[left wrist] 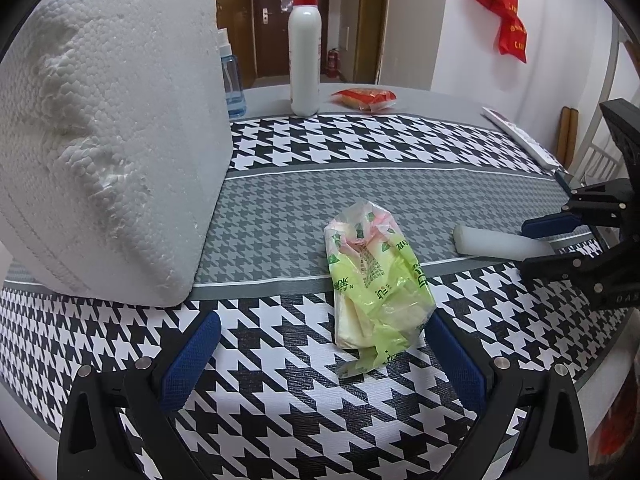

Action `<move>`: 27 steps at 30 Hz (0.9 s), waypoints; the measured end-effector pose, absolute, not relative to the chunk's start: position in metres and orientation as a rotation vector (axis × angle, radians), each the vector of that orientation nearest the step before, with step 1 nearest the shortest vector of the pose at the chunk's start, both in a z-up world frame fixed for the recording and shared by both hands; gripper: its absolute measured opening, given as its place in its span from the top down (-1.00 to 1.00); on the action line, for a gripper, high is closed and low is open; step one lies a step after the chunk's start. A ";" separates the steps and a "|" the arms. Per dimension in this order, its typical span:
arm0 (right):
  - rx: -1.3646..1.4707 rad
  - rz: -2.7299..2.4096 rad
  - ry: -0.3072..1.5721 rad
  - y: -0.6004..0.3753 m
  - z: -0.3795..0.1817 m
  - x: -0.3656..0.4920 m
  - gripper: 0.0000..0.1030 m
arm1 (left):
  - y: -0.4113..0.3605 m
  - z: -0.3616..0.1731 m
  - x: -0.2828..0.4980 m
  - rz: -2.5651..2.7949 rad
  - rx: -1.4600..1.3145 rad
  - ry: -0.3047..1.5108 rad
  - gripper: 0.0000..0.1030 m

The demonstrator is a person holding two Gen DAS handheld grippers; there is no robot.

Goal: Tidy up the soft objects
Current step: 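Grasp the white foam tube with the right tool while the left tool grasps the snack packet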

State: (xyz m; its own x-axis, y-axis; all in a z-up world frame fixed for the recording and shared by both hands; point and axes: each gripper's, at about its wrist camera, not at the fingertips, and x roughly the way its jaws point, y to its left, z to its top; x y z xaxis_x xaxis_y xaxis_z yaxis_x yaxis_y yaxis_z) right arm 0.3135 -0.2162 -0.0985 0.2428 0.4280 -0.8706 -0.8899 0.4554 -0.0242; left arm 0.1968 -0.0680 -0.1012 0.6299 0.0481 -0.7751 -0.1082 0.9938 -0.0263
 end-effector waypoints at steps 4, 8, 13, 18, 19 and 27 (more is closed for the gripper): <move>-0.610 0.988 0.913 -0.217 -0.099 0.311 0.37 | -0.068 -0.101 0.198 0.085 -0.070 0.885 -0.98; -0.620 0.941 0.885 -0.214 -0.098 0.299 0.51 | -0.069 -0.101 0.200 0.082 -0.070 0.884 -0.98; -0.522 0.901 0.894 -0.223 -0.091 0.298 0.58 | -0.071 -0.102 0.203 0.076 -0.065 0.879 -0.98; -0.471 0.890 0.868 -0.228 -0.082 0.286 0.58 | -0.074 -0.102 0.206 0.069 -0.059 0.870 -0.98; -0.462 0.887 0.868 -0.228 -0.081 0.286 0.58 | -0.075 -0.102 0.207 0.070 -0.055 0.869 -0.98; -0.299 0.825 0.897 -0.241 -0.078 0.282 0.58 | -0.082 -0.105 0.214 0.067 -0.051 0.885 -0.64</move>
State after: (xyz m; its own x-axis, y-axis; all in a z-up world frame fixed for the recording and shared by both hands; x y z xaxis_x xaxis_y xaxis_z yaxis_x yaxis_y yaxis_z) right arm 0.2819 -0.2409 -0.0780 0.3501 0.5075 -0.7873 -0.7424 0.6629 0.0971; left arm 0.2141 -0.0821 -0.1053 0.6317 0.0379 -0.7743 -0.0799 0.9967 -0.0164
